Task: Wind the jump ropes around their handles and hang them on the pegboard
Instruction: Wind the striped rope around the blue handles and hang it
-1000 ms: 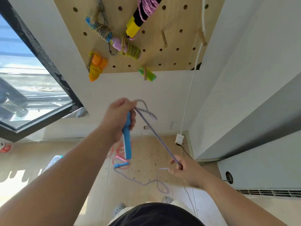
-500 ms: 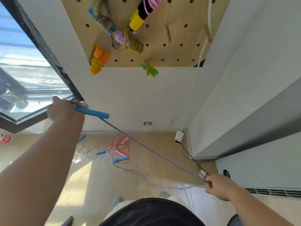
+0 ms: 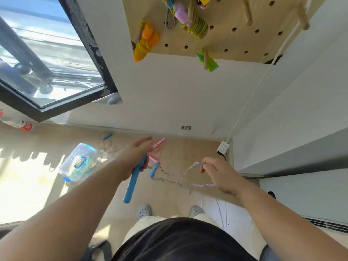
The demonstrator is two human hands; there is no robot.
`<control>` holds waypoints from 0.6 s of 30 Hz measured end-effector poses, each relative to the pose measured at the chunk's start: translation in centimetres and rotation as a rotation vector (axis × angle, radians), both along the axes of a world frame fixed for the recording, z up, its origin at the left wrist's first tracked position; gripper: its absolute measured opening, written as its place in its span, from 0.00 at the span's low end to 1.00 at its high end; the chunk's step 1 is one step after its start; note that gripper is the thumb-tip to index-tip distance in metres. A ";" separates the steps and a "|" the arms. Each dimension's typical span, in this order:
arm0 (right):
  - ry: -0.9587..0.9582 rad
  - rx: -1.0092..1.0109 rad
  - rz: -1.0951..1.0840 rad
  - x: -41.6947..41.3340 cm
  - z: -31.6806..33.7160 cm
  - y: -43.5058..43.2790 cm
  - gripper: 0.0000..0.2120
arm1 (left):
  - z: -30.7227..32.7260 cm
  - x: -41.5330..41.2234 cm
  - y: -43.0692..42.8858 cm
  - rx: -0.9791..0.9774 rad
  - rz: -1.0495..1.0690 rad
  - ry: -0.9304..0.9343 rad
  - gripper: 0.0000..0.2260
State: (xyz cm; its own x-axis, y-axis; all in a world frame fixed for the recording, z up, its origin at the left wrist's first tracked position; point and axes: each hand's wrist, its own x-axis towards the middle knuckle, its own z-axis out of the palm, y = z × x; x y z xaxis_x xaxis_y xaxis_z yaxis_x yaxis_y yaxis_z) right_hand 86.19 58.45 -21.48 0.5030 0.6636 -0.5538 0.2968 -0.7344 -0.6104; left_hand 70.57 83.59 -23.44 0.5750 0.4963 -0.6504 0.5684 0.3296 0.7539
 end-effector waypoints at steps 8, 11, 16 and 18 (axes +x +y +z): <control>-0.015 0.197 0.097 -2.2 2.6 4.9 0.10 | 2.0 1.8 -5.9 -0.096 -0.553 -0.056 0.11; 0.050 0.193 -0.025 -1.4 1.0 2.8 0.07 | 2.4 3.4 -5.0 0.045 -0.513 -0.053 0.14; -0.043 -0.253 0.149 0.2 -4.7 -3.8 0.14 | 3.9 6.5 -2.6 0.259 -0.143 -0.113 0.13; 0.026 -0.352 0.121 0.1 -6.6 -6.7 0.11 | 5.0 7.6 -1.3 0.257 0.046 -0.197 0.13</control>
